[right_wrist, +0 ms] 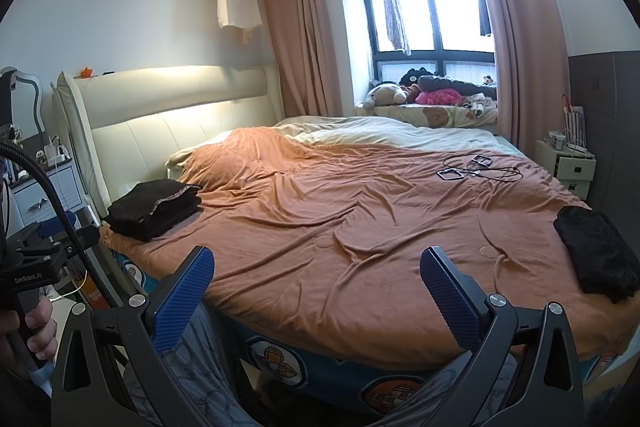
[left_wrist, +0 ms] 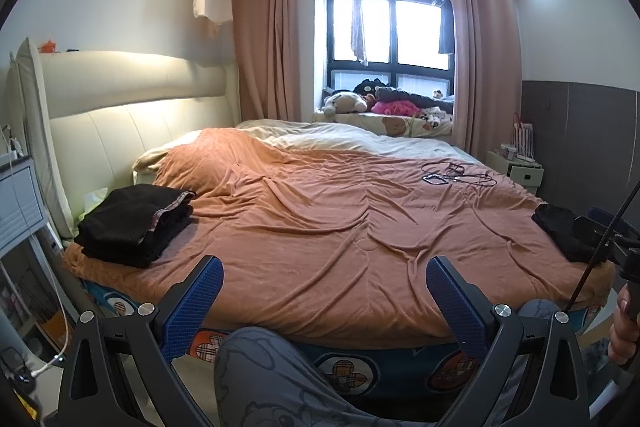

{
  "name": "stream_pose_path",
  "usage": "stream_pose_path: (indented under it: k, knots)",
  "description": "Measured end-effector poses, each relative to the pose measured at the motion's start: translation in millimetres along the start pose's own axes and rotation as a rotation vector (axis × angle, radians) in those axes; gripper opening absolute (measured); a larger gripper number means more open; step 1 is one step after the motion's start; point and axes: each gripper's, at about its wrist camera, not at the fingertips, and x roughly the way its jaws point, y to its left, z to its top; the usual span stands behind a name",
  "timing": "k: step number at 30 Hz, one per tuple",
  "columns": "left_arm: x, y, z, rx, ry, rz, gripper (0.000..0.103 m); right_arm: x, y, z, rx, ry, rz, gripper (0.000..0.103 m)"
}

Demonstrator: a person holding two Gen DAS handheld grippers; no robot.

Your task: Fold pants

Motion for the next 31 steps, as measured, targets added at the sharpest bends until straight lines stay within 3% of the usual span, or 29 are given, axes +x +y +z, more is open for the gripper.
stream_pose_path:
  k: [31]
  knots:
    - [-9.5, 3.0, 6.2, -0.024, -0.040, -0.006, 0.103, -0.3, 0.6, -3.3, 0.019, -0.003, -0.007, 0.103]
